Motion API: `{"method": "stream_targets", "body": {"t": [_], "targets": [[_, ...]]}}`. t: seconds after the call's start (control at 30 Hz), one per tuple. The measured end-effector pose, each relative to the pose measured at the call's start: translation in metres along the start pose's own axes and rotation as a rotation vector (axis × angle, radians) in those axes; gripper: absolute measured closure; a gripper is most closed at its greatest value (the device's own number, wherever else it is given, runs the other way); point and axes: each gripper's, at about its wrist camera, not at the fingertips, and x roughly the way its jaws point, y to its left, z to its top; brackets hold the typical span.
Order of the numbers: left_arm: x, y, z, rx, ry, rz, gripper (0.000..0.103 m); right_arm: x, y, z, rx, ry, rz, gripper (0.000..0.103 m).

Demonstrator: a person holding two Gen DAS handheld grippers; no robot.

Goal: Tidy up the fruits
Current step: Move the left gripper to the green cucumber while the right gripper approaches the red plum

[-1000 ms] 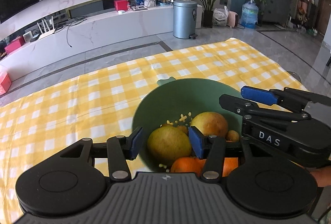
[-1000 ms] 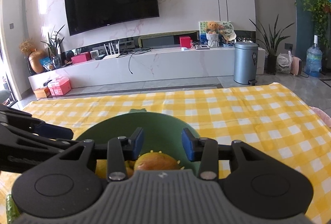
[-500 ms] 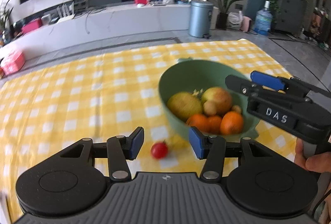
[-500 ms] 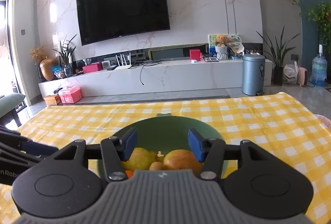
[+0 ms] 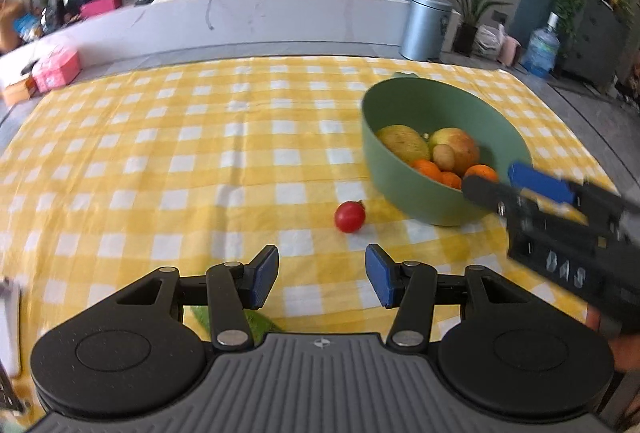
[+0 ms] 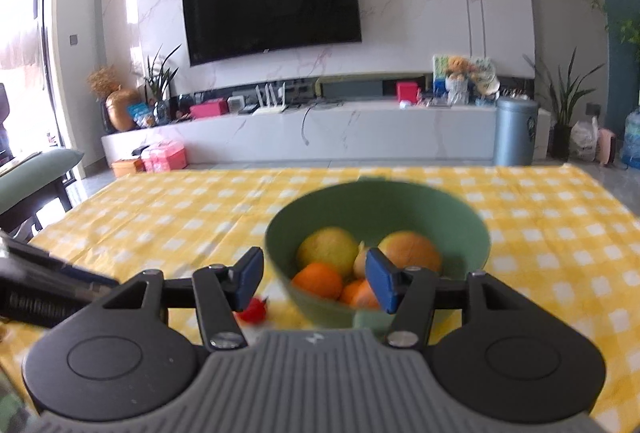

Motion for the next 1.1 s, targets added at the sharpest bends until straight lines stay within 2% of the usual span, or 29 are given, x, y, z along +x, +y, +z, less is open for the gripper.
{"method": "stream_targets", "body": {"t": [0.23,0.4,0.5,0.63,0.7,0.87,1.1], "targets": [[0.004,0.018,-0.008,-0.095,0.090,0.030,0.044,-0.009,0.008,-0.016,0.078,0.057,0.068,0.044],[0.011,0.033,-0.017,-0.184,0.188,0.034,0.044,-0.007,0.011,-0.020,0.084,0.078,0.056,0.044],[0.013,0.041,-0.024,-0.240,0.212,0.012,0.044,-0.001,0.013,-0.020,0.087,0.099,0.046,0.044],[0.021,0.053,-0.030,-0.333,0.244,0.024,0.044,0.005,0.016,-0.021,0.078,0.124,0.041,0.044],[0.025,0.061,-0.034,-0.398,0.255,-0.006,0.043,0.006,0.018,-0.021,0.072,0.131,0.041,0.044],[0.033,0.069,-0.038,-0.497,0.250,-0.018,0.042,0.010,0.022,-0.024,0.053,0.145,0.046,0.043],[0.037,0.058,-0.039,-0.455,0.225,0.017,0.047,0.022,0.033,-0.027,0.009,0.187,0.072,0.043]]}}
